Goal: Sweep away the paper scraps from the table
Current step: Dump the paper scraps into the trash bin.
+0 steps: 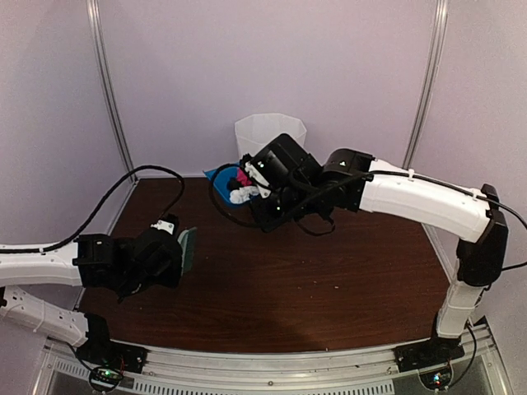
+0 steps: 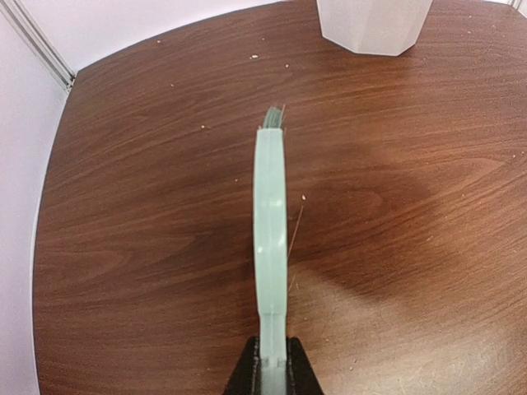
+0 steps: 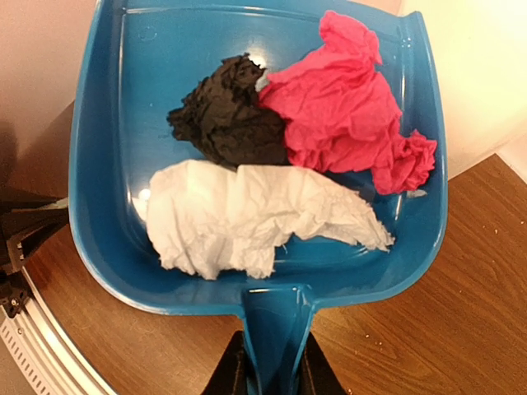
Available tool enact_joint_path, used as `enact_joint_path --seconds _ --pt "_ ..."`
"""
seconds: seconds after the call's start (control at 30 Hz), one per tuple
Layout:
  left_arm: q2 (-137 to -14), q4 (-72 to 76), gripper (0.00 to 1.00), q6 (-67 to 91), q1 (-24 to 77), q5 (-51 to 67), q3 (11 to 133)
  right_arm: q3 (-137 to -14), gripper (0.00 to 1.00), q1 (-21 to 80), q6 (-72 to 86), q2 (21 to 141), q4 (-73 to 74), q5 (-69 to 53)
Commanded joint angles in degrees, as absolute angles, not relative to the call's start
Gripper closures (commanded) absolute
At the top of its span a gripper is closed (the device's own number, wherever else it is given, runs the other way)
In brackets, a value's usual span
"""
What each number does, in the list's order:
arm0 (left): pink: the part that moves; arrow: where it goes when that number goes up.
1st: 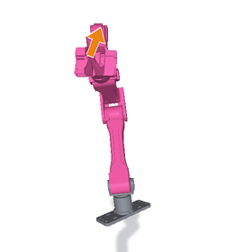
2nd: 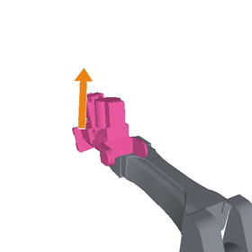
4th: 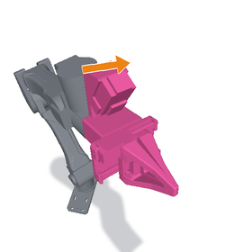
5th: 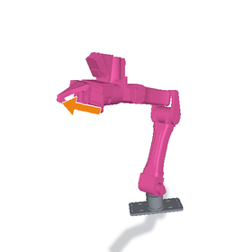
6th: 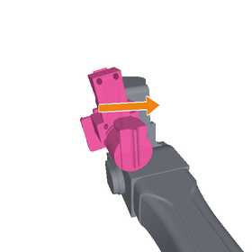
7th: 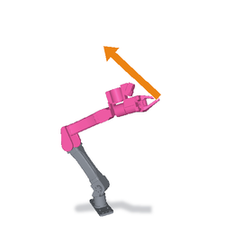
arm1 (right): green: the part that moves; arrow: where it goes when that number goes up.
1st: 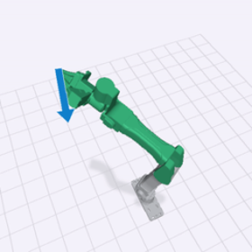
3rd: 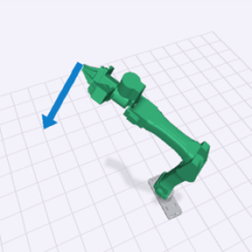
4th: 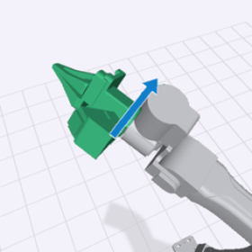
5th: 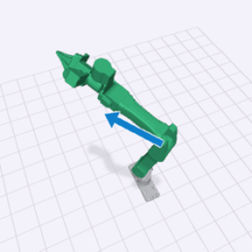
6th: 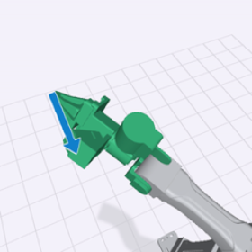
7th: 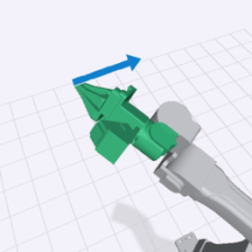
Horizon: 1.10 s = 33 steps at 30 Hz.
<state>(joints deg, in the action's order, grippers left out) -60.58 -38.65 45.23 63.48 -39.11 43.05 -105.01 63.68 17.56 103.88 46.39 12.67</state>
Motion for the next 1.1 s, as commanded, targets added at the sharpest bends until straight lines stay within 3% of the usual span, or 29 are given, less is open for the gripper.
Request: enact_joint_path --seconds 0.0,0.57,1.07 --pt "-58.8 -32.8 1.00 43.2 62.6 -38.1 41.7 -112.7 1.00 62.3 15.5 106.8 50.5 12.6" --pt "-58.9 -29.2 1.00 40.9 61.7 -34.5 40.1 -135.7 1.00 53.4 14.4 117.9 51.3 0.2" --pt "-59.4 -28.7 1.00 41.0 61.7 -34.5 39.7 -142.8 1.00 43.5 19.4 124.9 38.1 -15.4"
